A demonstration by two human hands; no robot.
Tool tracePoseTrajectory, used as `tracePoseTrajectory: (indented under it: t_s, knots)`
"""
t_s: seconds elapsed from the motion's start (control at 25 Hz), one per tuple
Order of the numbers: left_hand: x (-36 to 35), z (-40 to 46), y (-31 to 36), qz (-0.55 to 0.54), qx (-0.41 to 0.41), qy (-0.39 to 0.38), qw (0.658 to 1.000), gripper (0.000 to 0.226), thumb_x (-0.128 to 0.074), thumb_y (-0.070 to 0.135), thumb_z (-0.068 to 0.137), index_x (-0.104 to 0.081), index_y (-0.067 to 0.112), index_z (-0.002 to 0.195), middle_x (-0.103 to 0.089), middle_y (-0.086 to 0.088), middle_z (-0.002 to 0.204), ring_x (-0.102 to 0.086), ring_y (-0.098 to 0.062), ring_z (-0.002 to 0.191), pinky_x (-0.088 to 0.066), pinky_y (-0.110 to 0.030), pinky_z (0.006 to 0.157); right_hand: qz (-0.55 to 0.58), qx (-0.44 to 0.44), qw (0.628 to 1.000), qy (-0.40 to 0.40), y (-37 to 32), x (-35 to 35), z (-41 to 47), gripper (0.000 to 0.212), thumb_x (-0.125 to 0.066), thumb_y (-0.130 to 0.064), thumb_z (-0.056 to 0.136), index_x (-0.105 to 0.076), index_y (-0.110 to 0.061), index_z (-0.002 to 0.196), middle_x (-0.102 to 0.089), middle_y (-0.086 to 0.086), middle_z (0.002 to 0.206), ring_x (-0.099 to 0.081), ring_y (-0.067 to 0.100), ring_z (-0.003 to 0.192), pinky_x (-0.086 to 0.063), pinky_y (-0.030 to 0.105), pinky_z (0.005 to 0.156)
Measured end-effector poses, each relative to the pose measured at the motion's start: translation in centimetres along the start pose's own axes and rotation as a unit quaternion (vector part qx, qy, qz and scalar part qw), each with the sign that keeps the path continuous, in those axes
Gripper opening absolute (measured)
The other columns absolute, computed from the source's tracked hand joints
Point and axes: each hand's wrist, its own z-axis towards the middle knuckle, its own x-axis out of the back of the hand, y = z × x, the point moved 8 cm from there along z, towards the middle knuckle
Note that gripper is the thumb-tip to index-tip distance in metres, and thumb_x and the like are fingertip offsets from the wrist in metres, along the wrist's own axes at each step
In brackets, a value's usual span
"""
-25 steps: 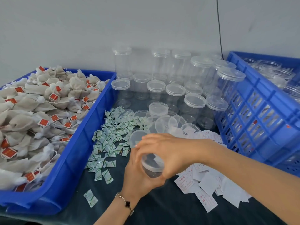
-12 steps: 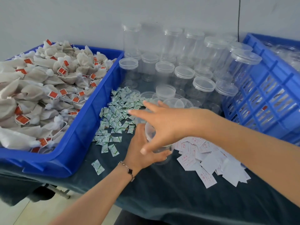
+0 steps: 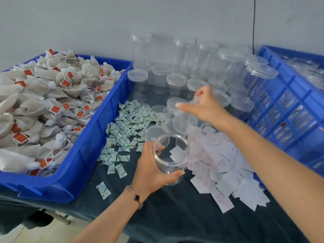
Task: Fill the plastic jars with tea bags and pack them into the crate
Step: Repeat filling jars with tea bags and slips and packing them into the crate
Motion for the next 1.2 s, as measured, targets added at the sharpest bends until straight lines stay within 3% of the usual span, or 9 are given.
tracePoseTrajectory:
  t_s: [0.12,0.2,0.32,0.48,0.72,0.88,0.96,1.08,1.2]
  knots:
    - [3.1,1.2,0.6,-0.006,-0.011,0.088,0.996,0.081,-0.083,0.061,0.050,-0.039,0.039,0.114,-0.048,0.008,0.113,-0.055,-0.008,0.109,-0.047,-0.020,0.090,0.039,-0.120,0.992,-0.018,6.1,-2.4,0.8,0.094,-0.074,-0.038,0.078,-0.015,-0.013,0.147,-0.024,0.008,0.152,-0.030,0.025,0.137,-0.031,0.030,0.104]
    - [5.6,2.4,1.0,0.020,-0.013,0.149,0.988,0.083,-0.081,0.061,0.050,-0.043,0.026,0.115,-0.046,0.005,0.112,-0.051,-0.003,0.109,-0.044,-0.016,0.091,-0.010,-0.114,0.993,-0.026,6.7,-3.8,1.2,0.077,-0.069,-0.026,0.084,-0.026,-0.011,0.146,-0.030,0.013,0.150,-0.036,0.026,0.133,-0.033,0.025,0.098]
    - [9.1,4.1,1.1,0.031,0.003,0.242,0.970,0.088,-0.076,0.063,0.051,-0.047,0.009,0.114,-0.045,0.000,0.111,-0.047,-0.002,0.108,-0.034,-0.005,0.089,-0.036,0.056,0.996,0.057,0.4,-4.5,2.7,0.030,-0.055,-0.005,0.086,-0.063,-0.014,0.114,-0.060,0.005,0.122,-0.056,0.019,0.110,-0.040,0.022,0.087]
    - [10.9,6.1,0.0,0.014,0.034,0.262,0.964,0.088,-0.079,0.066,0.050,-0.041,0.020,0.115,-0.045,-0.003,0.114,-0.049,-0.010,0.107,-0.039,-0.012,0.089,0.023,0.272,0.956,0.107,-12.4,-6.0,3.1,0.028,-0.050,0.002,0.081,-0.072,-0.013,0.085,-0.070,-0.003,0.088,-0.060,0.007,0.080,-0.045,0.021,0.076]
    - [11.1,3.3,-2.2,0.026,0.067,0.218,0.973,0.092,-0.087,0.053,0.049,-0.039,0.024,0.122,-0.045,0.008,0.121,-0.046,0.003,0.113,-0.037,-0.009,0.091,-0.030,0.354,0.922,-0.153,-21.5,-16.1,2.0,0.030,-0.046,-0.002,0.088,-0.070,-0.015,0.100,-0.071,-0.002,0.095,-0.058,0.008,0.074,-0.045,0.022,0.069]
    - [11.8,-1.8,-2.4,0.018,0.079,0.221,0.972,0.096,-0.079,0.069,0.049,-0.038,0.034,0.129,-0.046,0.014,0.129,-0.047,0.000,0.121,-0.036,-0.009,0.096,-0.106,0.370,0.854,-0.351,-22.5,-22.2,-2.0,0.024,-0.055,-0.019,0.092,-0.065,-0.020,0.113,-0.068,0.000,0.108,-0.062,0.012,0.091,-0.050,0.027,0.079]
    - [12.1,-2.9,-2.4,0.024,0.103,0.218,0.970,0.096,-0.076,0.073,0.046,-0.030,0.050,0.127,-0.041,0.026,0.130,-0.042,0.005,0.123,-0.033,-0.006,0.098,-0.178,0.366,0.809,-0.425,-22.5,-25.4,-4.0,0.041,-0.059,-0.033,0.091,-0.054,-0.020,0.129,-0.061,0.002,0.121,-0.057,0.011,0.099,-0.042,0.023,0.078]
    - [12.3,-2.7,-2.1,0.048,0.132,0.212,0.967,0.090,-0.078,0.061,0.045,-0.021,0.064,0.115,-0.035,0.043,0.118,-0.037,0.015,0.121,-0.026,0.003,0.091,-0.264,0.373,0.785,-0.418,-22.8,-28.9,-6.1,0.038,-0.056,-0.028,0.093,-0.051,-0.014,0.128,-0.056,0.009,0.124,-0.056,0.022,0.103,-0.043,0.029,0.076]
    - [12.7,-1.7,-1.3,0.053,0.112,0.234,0.964,0.082,-0.076,0.058,0.044,-0.030,0.052,0.112,-0.040,0.042,0.112,-0.042,0.016,0.113,-0.030,0.002,0.088,-0.209,0.388,0.844,-0.305,-24.6,-27.2,-5.3,0.018,-0.051,-0.004,0.091,-0.065,-0.009,0.100,-0.064,0.009,0.104,-0.061,0.023,0.094,-0.049,0.033,0.079]
